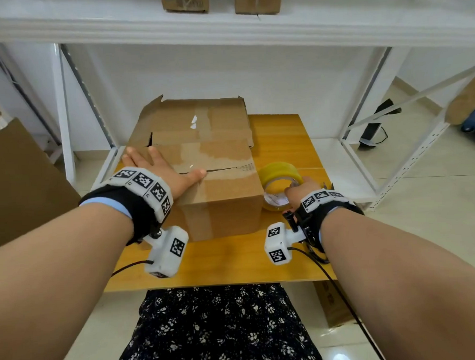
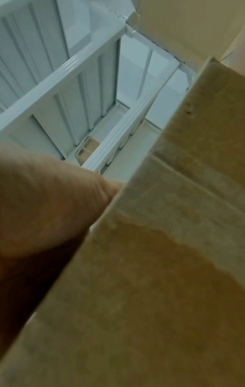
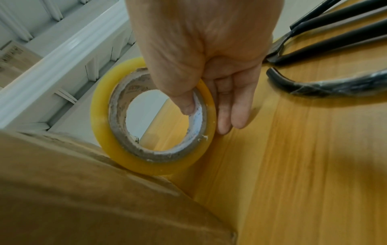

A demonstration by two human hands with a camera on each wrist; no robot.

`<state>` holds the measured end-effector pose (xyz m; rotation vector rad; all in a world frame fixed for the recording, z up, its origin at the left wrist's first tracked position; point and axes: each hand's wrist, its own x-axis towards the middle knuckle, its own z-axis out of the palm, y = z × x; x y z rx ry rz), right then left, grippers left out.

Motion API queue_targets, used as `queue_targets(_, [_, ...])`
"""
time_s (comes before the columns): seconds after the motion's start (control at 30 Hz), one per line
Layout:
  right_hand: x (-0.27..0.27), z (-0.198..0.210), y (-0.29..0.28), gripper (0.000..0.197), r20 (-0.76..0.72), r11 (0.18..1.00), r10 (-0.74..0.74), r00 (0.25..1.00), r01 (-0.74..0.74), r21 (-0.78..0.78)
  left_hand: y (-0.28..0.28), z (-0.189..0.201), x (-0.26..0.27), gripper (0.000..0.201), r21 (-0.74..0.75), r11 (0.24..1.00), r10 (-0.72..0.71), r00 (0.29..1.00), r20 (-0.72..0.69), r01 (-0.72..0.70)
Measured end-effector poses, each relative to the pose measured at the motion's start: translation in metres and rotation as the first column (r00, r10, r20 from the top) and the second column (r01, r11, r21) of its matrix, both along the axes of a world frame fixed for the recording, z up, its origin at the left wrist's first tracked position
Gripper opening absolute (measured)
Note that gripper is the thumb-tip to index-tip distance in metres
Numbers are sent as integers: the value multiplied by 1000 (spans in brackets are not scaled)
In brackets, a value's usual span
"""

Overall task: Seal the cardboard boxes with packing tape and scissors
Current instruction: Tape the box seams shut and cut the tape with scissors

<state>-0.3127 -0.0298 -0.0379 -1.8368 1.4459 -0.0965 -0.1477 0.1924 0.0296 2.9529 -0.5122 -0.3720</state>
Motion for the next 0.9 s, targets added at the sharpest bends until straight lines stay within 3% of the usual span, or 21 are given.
queue_targets(0.13, [2, 4, -3, 42, -56, 999, 48, 997, -47, 6, -6, 12, 3, 130, 9, 1000, -28, 997, -66, 29])
queue_targets(0.2, [1, 3, -5, 41, -65, 999, 37, 997, -36, 5, -12, 16, 0, 135, 3, 967, -252, 963, -92, 253])
queue_targets(0.27, [1, 1, -6, 41, -76, 1000, 29, 997, -28, 8, -23, 22, -8, 138, 20, 875, -478, 870, -121, 484])
queue_targets(0.37, [5, 1, -8, 46, -125, 999, 25, 992, -22, 24, -45, 30, -14, 127, 24, 823, -562, 821, -98, 567])
queue_targets(0.57, [11, -1, -10, 48, -147, 999, 28, 989, -23, 35, -54, 15, 1, 140, 28, 894, -442, 889, -122, 448])
queue_targets(0.73, [17, -5, -9, 54, -107, 999, 14, 994, -9, 51, -44, 5, 3, 130, -60, 917, -398, 915, -70, 394])
queue_targets(0.8, [15, -6, -9, 55, -100, 998, 30, 995, -25, 52, -38, 10, 12, 125, -70, 959, -273, 962, 11, 273])
queue_targets(0.9, [16, -6, -6, 51, -48, 995, 59, 997, -55, 79, -17, 14, 30, 131, -10, 999, 36, 994, 99, -35])
